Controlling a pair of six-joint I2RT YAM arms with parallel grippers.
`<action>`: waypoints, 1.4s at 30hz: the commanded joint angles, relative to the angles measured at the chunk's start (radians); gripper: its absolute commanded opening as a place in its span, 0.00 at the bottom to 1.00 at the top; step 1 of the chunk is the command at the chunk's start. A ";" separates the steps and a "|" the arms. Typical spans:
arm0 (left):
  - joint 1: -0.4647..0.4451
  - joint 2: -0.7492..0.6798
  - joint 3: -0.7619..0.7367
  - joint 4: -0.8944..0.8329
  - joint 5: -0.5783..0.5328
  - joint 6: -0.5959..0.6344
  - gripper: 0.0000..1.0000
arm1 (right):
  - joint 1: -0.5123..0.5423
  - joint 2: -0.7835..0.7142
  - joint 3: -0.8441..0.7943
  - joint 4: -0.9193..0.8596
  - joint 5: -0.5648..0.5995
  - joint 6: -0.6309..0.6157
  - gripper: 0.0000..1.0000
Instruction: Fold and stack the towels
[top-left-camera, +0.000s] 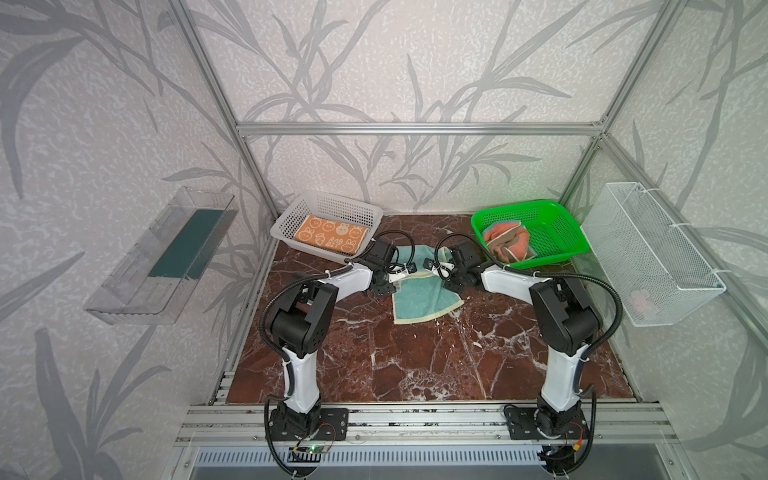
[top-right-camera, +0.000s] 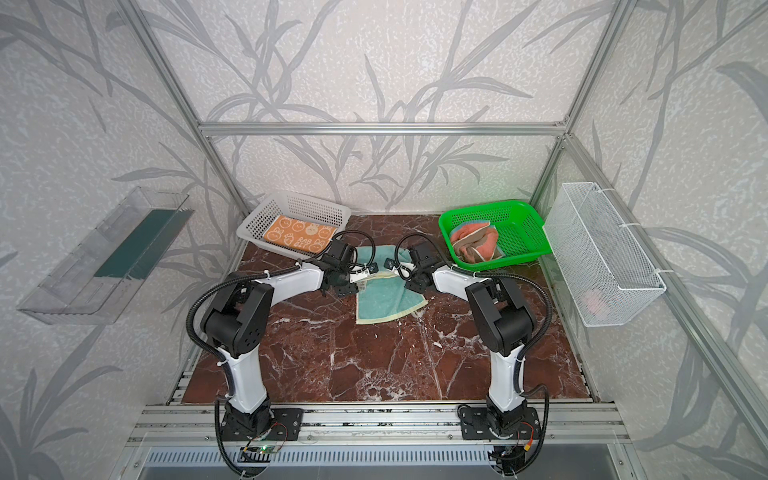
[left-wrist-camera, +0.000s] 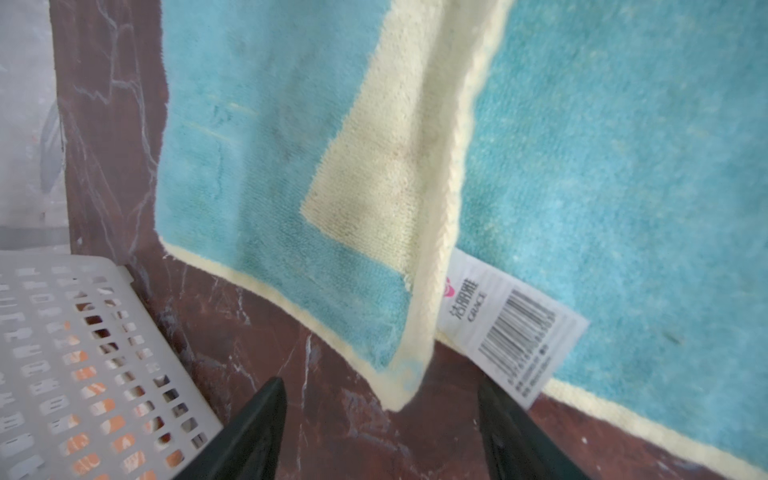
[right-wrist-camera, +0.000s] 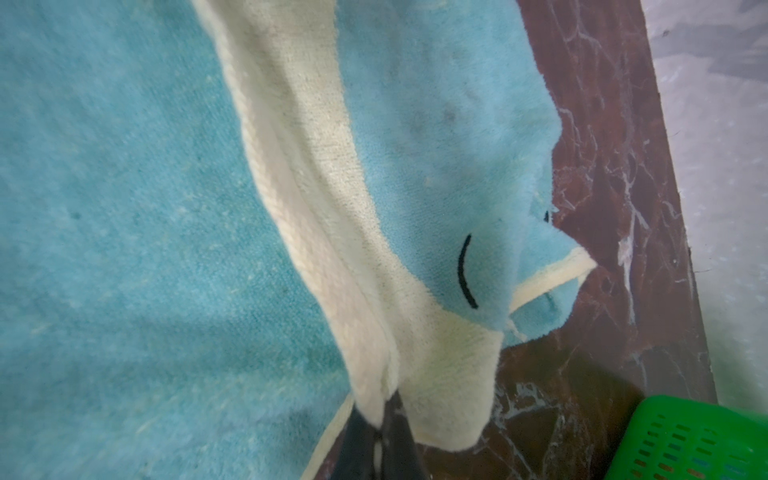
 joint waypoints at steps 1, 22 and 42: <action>-0.001 0.008 -0.002 0.034 0.031 0.056 0.71 | -0.005 -0.044 0.002 0.006 -0.015 0.013 0.00; 0.002 0.124 0.129 -0.114 0.003 0.058 0.22 | -0.005 -0.085 -0.002 -0.001 -0.026 0.013 0.00; 0.027 -0.037 0.154 0.055 -0.097 -0.175 0.00 | -0.014 -0.181 0.092 -0.069 -0.006 0.126 0.00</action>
